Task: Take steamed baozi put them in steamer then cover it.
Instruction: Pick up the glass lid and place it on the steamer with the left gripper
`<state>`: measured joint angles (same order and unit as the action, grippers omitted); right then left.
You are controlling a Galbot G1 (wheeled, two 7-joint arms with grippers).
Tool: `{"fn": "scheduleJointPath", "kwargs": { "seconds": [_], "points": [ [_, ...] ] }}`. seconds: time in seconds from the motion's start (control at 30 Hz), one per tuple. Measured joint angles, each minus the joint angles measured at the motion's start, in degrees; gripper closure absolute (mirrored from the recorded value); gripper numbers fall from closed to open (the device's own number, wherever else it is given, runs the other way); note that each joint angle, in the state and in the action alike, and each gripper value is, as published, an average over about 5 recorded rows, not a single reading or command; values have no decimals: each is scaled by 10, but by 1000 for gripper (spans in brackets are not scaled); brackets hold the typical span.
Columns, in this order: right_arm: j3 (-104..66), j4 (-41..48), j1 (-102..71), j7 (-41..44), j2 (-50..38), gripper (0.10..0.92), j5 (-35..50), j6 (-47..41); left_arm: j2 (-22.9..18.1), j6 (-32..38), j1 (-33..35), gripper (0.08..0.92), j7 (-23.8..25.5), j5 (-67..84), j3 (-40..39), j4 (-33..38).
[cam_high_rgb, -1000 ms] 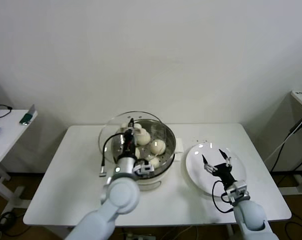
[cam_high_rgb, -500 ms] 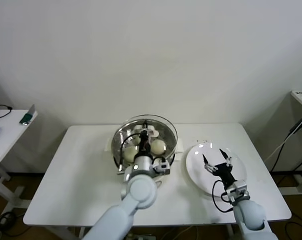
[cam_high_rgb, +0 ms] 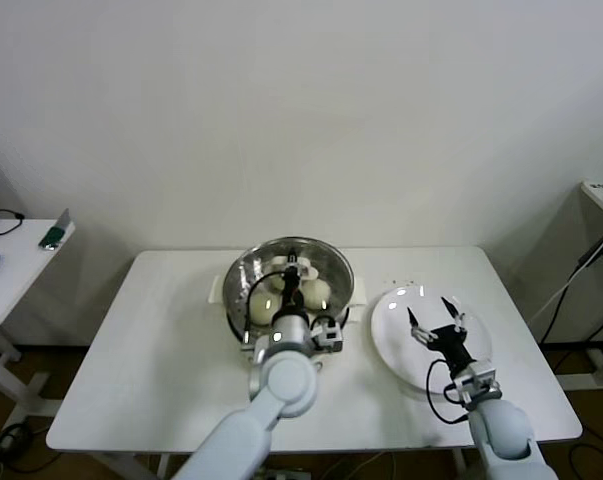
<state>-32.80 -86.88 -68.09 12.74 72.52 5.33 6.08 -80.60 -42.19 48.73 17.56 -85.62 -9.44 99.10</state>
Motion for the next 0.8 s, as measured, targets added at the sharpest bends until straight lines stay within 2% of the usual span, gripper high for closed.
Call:
{"fn": "scheduleJointPath", "kwargs": {
  "seconds": [0.8],
  "points": [
    [-3,-5,-3,9,0,203,0,-3,-4,0,8,851,-19,-1,8,-20]
  ]
}}
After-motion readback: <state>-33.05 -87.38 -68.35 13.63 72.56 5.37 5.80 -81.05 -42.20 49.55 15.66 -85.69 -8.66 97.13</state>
